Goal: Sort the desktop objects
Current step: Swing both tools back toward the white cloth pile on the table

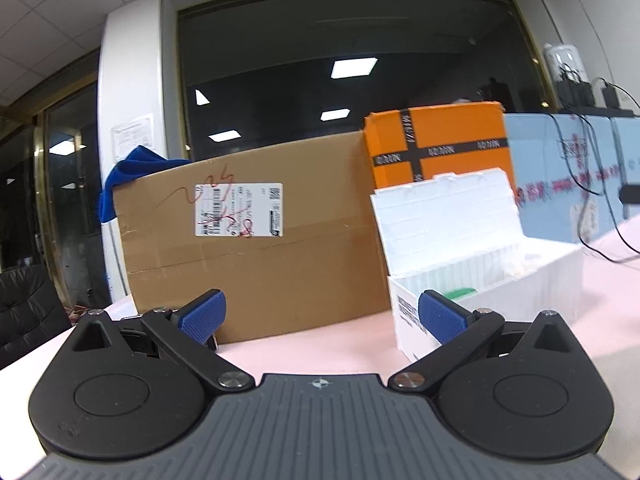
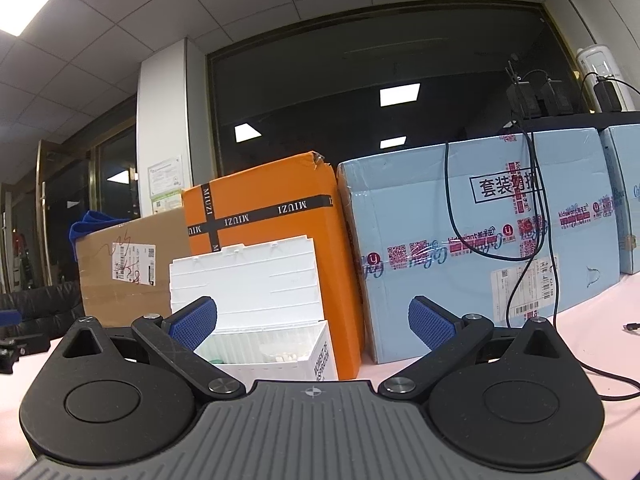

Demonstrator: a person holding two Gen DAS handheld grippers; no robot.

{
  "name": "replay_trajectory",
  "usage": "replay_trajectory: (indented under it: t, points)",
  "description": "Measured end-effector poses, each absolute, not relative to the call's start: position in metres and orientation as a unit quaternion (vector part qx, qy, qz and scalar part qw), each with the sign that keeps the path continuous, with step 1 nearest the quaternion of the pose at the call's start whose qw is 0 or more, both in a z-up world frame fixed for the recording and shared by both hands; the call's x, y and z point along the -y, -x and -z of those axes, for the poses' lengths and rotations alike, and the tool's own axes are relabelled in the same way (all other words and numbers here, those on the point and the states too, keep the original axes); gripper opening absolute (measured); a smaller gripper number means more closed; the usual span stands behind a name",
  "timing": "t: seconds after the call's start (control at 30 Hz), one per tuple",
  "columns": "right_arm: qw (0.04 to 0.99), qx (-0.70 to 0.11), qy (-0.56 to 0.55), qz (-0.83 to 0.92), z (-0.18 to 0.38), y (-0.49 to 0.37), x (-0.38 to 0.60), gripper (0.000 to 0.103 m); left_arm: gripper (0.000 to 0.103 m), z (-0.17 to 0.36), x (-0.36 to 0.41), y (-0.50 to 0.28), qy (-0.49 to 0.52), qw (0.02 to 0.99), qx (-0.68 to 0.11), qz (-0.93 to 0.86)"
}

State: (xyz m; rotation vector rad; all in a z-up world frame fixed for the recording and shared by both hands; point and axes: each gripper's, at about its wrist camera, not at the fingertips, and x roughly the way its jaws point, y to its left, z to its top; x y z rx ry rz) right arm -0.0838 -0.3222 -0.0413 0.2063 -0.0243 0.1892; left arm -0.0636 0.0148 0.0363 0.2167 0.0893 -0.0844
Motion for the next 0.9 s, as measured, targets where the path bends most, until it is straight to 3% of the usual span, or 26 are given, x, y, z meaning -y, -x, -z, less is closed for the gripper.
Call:
replay_trajectory:
  t: [0.33,0.9]
  points:
    - [0.992,0.001,-0.073,-0.106,0.04,0.101,0.312,0.103,0.103,-0.032,-0.027,0.069,-0.063,0.989,-0.12,0.06]
    - [0.985,-0.057,-0.069,-0.147,0.037,0.132,0.293,0.103,0.103,-0.029,-0.011,0.121,-0.085,0.983,-0.118,0.114]
